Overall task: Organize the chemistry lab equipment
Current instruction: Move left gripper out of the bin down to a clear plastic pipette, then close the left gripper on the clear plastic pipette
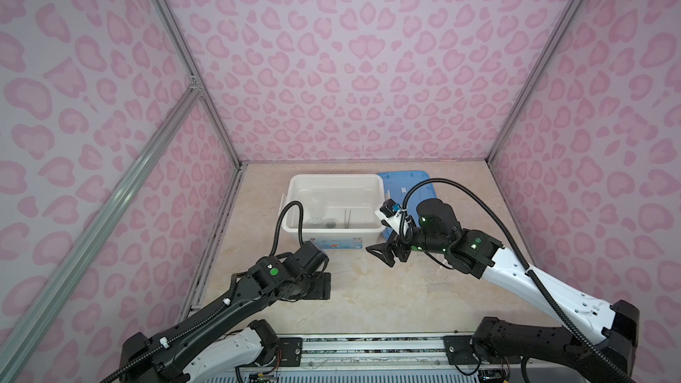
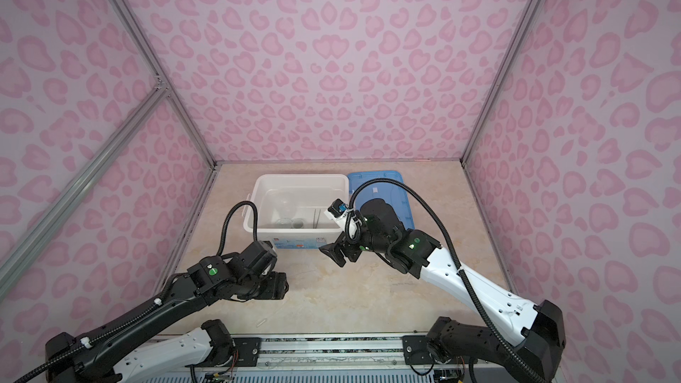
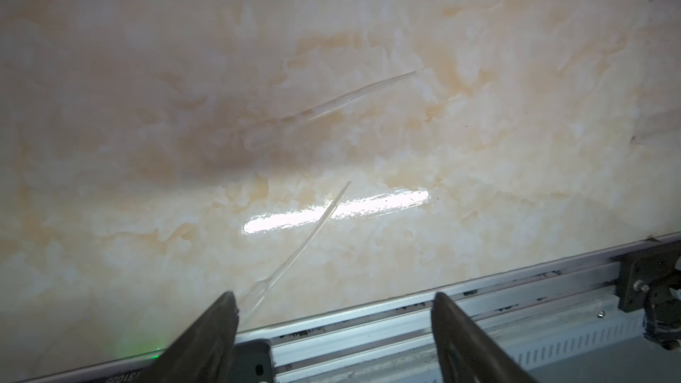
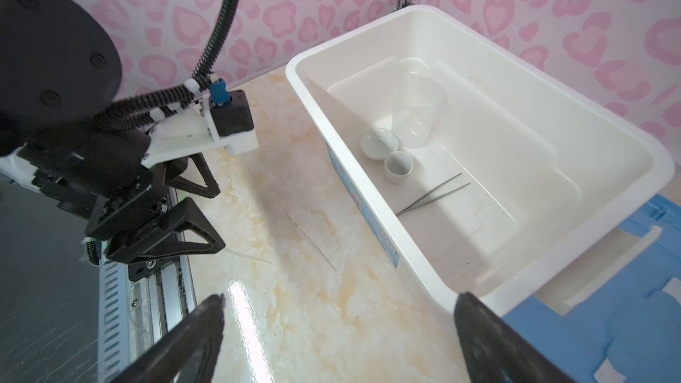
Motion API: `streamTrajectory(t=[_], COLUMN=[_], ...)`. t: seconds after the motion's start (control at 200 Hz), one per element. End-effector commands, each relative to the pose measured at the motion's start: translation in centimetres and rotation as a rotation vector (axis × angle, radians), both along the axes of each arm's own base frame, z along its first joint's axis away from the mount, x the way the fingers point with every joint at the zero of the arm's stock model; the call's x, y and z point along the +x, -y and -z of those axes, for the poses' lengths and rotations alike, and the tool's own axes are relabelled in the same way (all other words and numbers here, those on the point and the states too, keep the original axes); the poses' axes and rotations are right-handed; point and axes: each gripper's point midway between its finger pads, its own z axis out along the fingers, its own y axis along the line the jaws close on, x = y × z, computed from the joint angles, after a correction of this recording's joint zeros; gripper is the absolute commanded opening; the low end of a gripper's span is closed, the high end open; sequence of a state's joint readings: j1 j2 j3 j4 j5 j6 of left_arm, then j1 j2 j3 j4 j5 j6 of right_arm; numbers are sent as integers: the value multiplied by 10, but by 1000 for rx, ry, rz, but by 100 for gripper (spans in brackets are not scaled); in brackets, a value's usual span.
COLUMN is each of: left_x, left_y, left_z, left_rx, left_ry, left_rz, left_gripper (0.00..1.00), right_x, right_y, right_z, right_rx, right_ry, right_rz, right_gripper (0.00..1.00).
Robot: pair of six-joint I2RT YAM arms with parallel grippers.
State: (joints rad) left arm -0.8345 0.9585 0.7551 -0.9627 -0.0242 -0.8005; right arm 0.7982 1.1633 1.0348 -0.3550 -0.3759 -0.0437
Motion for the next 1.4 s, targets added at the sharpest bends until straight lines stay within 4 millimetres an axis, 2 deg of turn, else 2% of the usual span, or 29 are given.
streamTrajectory(t=[0.0,0.345,0.605,1.395], left_x=[-3,-36,-44,-43], left_y=[-1,-21,-32,-24], left_z=[13,66,94,99], left_rx=[1,120,157,122], left_ry=[-15,-111,-126,-123], left_rz=[-87,-124,-126,-108], left_gripper=[84,77,73,31], right_x=[-1,-1,0,9], right_y=[-8,-9,-11,-19], right_z=[-8,-15,-18,-20], right_rx=[48,57,60,58], right_ry=[12,43,52,57], right_rz=[-24,-35,-43,-40], right_gripper=[98,98,98,97])
